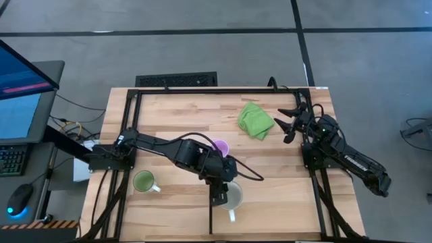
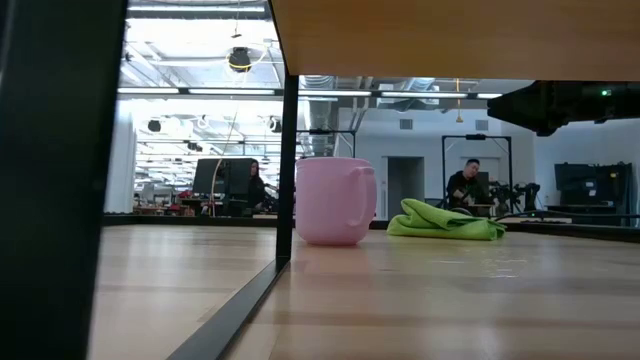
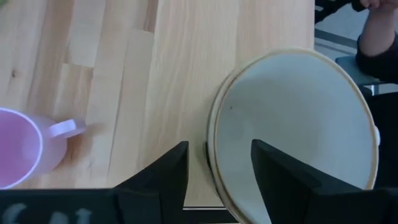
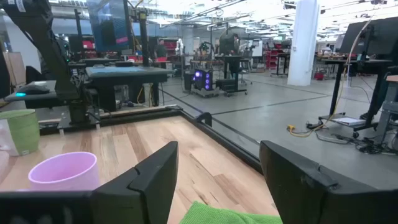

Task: Stack small to large cups/mugs on shelf
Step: Put the green mug on the shelf

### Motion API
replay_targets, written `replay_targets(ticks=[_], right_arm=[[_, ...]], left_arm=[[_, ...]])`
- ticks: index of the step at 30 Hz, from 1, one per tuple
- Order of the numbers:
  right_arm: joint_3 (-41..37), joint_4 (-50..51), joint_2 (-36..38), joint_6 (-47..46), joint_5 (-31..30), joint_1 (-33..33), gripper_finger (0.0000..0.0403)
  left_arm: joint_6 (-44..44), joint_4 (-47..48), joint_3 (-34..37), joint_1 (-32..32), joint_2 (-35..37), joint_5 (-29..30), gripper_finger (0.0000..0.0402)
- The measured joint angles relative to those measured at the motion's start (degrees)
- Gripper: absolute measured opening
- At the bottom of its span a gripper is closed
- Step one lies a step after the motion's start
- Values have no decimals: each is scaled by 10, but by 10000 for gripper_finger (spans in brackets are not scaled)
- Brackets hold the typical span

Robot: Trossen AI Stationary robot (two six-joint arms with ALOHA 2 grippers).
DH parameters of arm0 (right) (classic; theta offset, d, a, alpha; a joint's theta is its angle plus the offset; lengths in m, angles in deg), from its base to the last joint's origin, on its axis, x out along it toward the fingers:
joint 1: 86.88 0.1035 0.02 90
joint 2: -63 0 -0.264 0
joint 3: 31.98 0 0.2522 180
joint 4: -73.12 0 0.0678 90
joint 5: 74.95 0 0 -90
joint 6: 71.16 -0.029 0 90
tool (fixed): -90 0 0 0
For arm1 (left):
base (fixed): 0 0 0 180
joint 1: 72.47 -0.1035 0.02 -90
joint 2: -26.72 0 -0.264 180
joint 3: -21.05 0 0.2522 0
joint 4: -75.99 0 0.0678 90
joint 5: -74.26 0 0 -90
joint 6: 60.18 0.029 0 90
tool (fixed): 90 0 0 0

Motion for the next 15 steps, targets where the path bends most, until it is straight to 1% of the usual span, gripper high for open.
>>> replay_targets(ticks=[4, 11, 15], right_arm=[[0, 0, 0, 0, 0, 0, 249], [0, 0, 0, 0, 0, 0, 249], [0, -3, 0, 0, 0, 0, 249]], left_arm=[[18, -3, -20, -1, 1, 2, 165], [20, -5, -19, -6, 20, 4, 165], [40, 11, -18, -12, 34, 37, 165]])
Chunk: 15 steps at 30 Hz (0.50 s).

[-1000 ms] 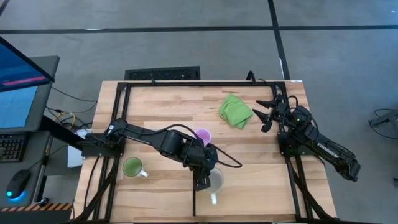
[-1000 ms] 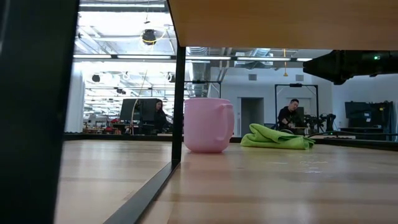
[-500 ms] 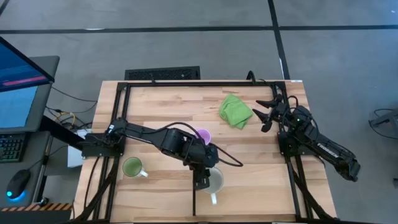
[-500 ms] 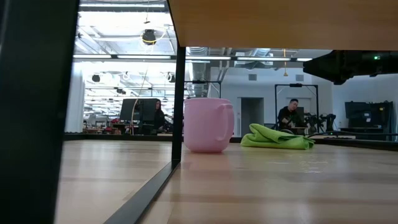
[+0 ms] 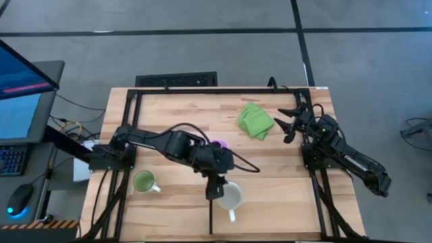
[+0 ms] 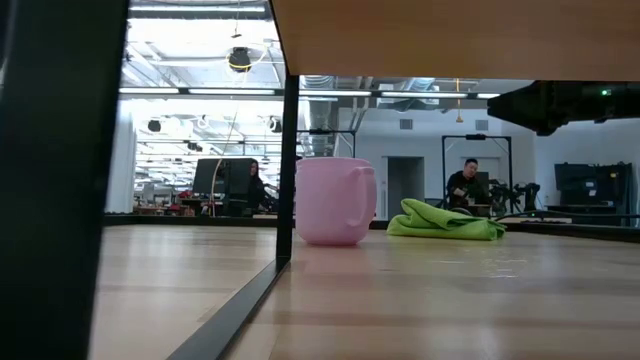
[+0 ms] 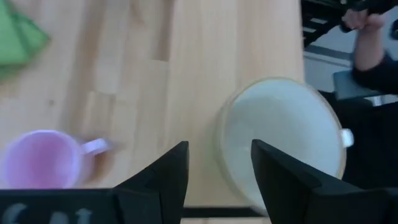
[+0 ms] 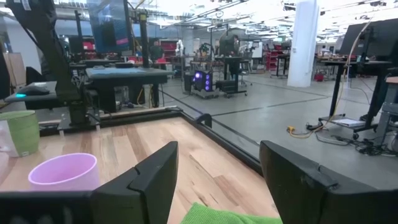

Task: Stack small to large cups/mugs on shelf
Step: Put the green mug on the shelf

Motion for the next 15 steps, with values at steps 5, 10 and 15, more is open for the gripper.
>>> replay_targets(ticks=[5, 10, 15], right_arm=[[0, -1, 0, 0, 0, 0, 249], [0, -2, 0, 0, 0, 0, 249], [0, -1, 0, 10, 0, -1, 249]], left_arm=[[34, 26, 0, -11, 38, 87, 165], [78, 50, -1, -14, 85, 226, 165], [84, 114, -1, -16, 126, 369, 165]])
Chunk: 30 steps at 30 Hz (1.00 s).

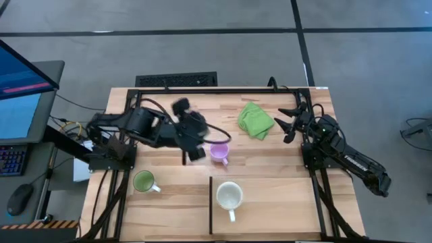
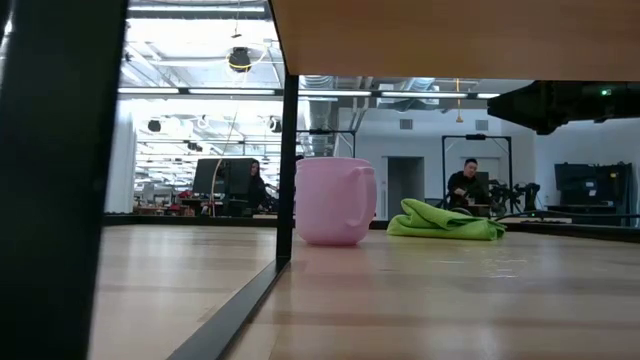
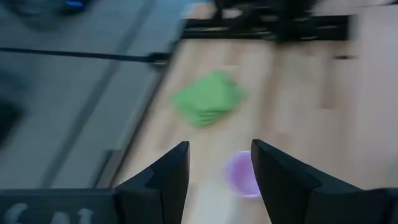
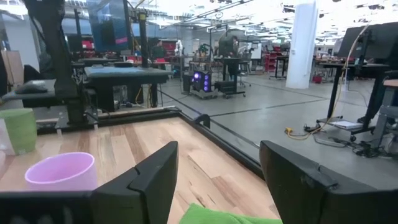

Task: Stack small to large cups/mugs on shelf
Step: Put the green mug on the shelf

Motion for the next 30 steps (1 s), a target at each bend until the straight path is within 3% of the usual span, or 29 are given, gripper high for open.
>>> replay_targets(ticks=[10, 18, 21, 26, 30], right_arm=[[0, 0, 0, 5, 0, 0, 249], [0, 9, 0, 0, 0, 0, 249], [0, 9, 0, 1, 0, 0, 249], [0, 9, 0, 27, 0, -7, 249], [0, 9, 0, 31, 0, -19, 249]], left_arm=[[-25, 50, 39, -14, 43, 50, 165], [-17, 15, 175, -24, 123, 74, 165], [3, -75, 271, -41, 190, 56, 165], [96, -283, 462, -87, 311, -51, 165], [153, -440, 617, -137, 402, -81, 165]])
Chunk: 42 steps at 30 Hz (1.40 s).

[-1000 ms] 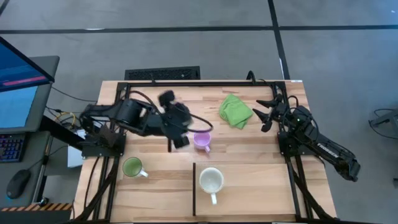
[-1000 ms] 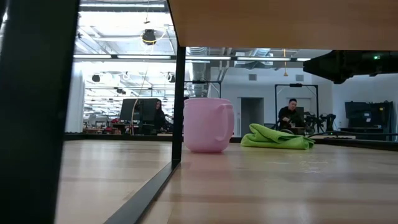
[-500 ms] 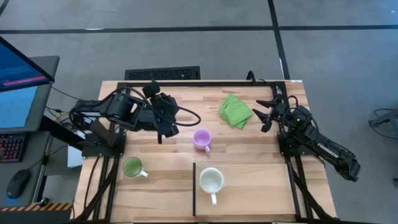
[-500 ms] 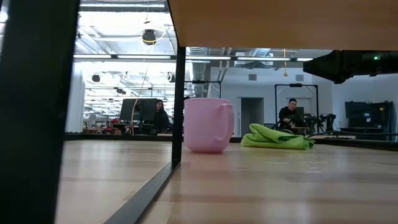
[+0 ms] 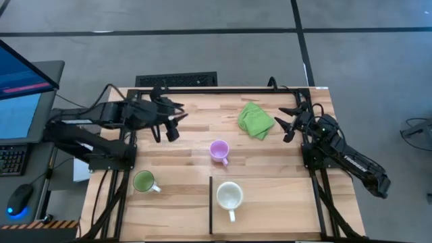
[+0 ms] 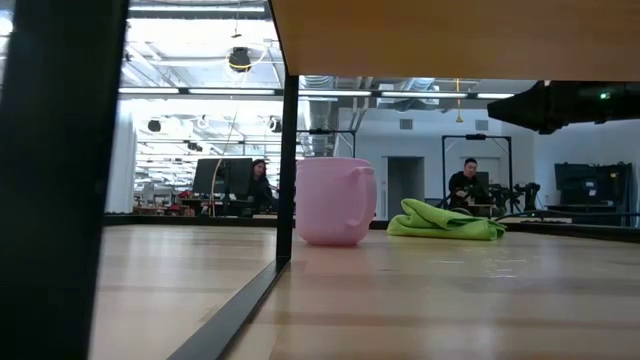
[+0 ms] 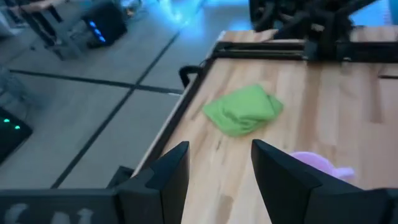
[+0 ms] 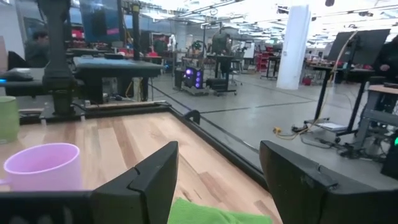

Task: Stack small to large cups/mugs on shelf
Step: Put the green mug on the shelf

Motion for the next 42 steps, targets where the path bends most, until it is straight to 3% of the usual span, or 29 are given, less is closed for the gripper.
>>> replay_targets(ticks=[6, 9, 16, 21, 30, 42], right_arm=[[0, 0, 0, 0, 0, -8, 249], [0, 0, 0, 0, 0, -8, 249], [0, 0, 0, 0, 0, -8, 249], [0, 0, 0, 0, 0, -8, 249], [0, 0, 0, 0, 0, -8, 249], [0, 0, 0, 0, 0, -8, 249]], left_arm=[[66, -196, 176, -65, 115, -47, 165], [76, -248, 239, -93, 157, -43, 165], [73, -307, 355, -142, 226, -94, 165], [68, -342, 417, -161, 268, -98, 165], [68, -401, 489, -182, 329, -162, 165], [47, -484, 558, -182, 338, -182, 165]])
